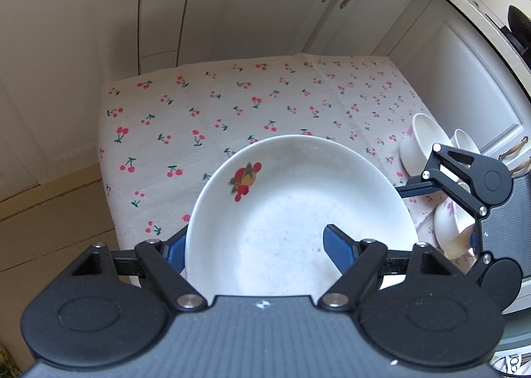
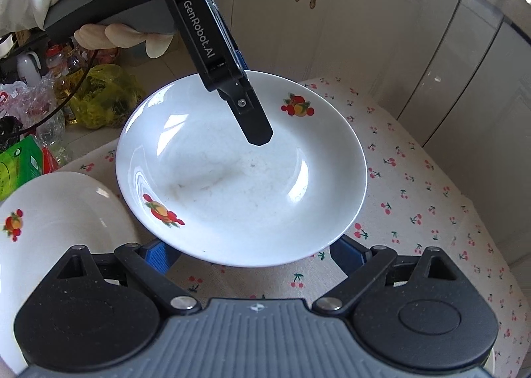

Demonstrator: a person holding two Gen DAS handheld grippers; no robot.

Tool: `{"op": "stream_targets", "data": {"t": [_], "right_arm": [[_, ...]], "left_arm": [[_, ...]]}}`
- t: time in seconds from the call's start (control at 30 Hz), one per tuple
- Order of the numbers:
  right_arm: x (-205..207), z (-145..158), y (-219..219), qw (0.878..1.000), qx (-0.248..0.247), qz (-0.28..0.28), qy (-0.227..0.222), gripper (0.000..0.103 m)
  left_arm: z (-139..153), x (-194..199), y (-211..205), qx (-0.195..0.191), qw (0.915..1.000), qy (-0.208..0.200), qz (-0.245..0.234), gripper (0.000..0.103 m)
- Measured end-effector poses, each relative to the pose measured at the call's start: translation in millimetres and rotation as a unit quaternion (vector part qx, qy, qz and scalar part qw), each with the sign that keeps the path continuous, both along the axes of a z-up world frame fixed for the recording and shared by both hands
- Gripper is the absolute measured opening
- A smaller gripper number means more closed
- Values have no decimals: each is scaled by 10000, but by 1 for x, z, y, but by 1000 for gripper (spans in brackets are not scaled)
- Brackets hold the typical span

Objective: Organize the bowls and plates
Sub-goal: 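Lift the shallow flowered dish off the table with the left tool, then carry the dish with the left tool over the stack of white plates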

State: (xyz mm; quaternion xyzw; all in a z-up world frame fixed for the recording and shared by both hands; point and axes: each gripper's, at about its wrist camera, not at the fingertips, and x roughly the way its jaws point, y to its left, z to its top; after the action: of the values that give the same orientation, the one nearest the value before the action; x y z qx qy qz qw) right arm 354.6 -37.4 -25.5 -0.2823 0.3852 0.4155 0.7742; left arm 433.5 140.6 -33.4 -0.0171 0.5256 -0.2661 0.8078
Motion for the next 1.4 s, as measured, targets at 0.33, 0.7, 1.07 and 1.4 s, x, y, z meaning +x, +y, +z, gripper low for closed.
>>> {"op": "stream_targets", "data": {"t": [0.33, 0.7, 1.07, 1.4], "right_arm": [[-30, 16, -13, 9999, 27, -11, -129, 97], [-80, 26, -21, 9998, 93, 22, -186, 97], [-144, 26, -34, 9998, 76, 60, -163, 97], [-175, 9, -38, 10000, 17, -12, 6, 97]], "left_arm": [[20, -38, -14, 29, 9999, -152, -49, 80], [33, -98, -22, -70, 9996, -268, 42, 80], [28, -164, -38, -65, 9996, -271, -50, 80], [9, -192, -46, -110, 9998, -141, -93, 80]]}}
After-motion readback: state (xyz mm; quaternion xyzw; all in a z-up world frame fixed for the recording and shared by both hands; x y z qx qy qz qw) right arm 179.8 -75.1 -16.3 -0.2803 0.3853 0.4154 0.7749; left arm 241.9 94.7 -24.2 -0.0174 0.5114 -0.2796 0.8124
